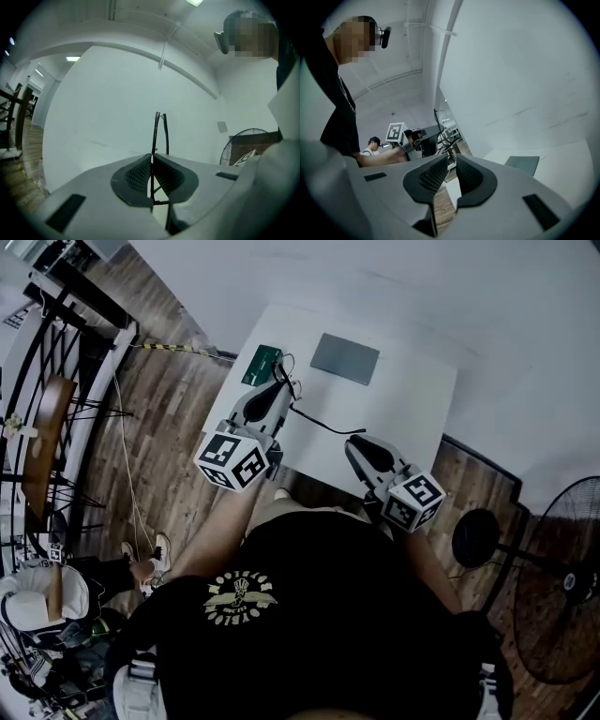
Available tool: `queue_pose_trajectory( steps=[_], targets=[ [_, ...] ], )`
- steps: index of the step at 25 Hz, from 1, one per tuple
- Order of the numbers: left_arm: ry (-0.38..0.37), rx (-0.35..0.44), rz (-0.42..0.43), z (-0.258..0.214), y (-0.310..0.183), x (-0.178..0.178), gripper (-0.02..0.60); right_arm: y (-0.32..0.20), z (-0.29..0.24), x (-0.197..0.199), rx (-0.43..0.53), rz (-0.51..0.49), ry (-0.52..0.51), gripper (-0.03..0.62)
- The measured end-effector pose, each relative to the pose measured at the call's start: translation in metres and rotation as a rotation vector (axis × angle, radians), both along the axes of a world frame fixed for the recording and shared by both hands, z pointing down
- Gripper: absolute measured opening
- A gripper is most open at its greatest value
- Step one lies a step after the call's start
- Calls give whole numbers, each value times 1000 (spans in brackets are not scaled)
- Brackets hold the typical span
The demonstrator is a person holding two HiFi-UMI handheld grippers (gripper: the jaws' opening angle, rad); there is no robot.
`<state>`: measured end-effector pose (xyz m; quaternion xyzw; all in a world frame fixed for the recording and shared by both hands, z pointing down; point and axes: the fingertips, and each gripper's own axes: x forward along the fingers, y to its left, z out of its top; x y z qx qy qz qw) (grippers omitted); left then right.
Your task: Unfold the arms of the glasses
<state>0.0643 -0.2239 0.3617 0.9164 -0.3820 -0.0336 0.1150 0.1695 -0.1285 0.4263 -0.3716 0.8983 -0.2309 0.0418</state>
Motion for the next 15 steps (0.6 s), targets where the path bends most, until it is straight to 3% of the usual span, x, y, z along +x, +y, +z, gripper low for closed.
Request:
queue_pose_trajectory(
  steps=[4,8,15],
  targets=[
    [-82,41,-41,6,-10,-17,18,-15,-7,13,30,92,34,43],
    [-152,57,-49,17,-2,-12,18,-16,-21,35,79,169,52,43],
    [-259,92,26,30,18,11,18,-10,-43,8,147,109,72,43]
  ],
)
